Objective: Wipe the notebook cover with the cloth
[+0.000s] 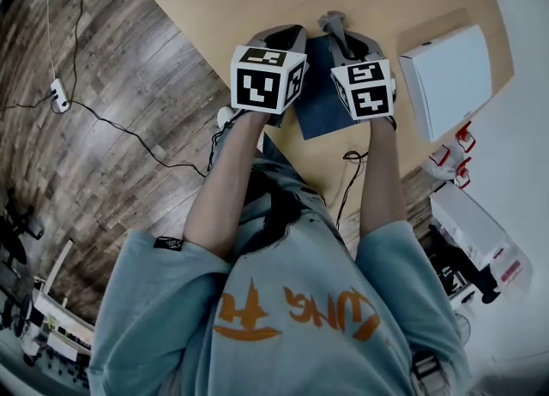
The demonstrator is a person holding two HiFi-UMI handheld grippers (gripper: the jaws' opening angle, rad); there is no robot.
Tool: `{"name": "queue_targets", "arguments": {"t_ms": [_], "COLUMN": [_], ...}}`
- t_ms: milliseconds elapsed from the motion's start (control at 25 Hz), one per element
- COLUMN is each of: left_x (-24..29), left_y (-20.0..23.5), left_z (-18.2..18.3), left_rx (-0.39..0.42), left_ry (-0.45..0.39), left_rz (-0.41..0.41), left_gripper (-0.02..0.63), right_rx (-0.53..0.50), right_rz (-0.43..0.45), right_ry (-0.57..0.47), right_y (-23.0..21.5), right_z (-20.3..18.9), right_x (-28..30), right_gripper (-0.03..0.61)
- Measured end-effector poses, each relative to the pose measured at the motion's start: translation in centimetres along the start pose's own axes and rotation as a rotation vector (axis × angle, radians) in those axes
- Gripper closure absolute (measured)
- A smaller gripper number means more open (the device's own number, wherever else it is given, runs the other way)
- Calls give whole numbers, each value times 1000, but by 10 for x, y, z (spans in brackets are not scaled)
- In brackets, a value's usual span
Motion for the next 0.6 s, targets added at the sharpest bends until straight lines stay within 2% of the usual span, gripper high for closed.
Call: {"name": "queue_targets", "arguments": {"t_ms": [600], "left_x": [0], "left_y": [-10], "left_z": [-4], "left_rx": [14], "left_ry": [9], "left_rz": [-14], "left_gripper": [597], "right_rx": [22], "right_rz": [-3], "right_ry": [8], "right_y": [6], "right_z": [-18], "right_x": [-17], "right_gripper": [548]}}
Point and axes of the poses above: the fingertips, and each gripper's own axes: x forward along the fingers, y to its left, z out of its top, the point moved 3 cm from there along -x, backward along the fingers, and after that the axes turned 4 degrees about -x, right-handed, at the moved point
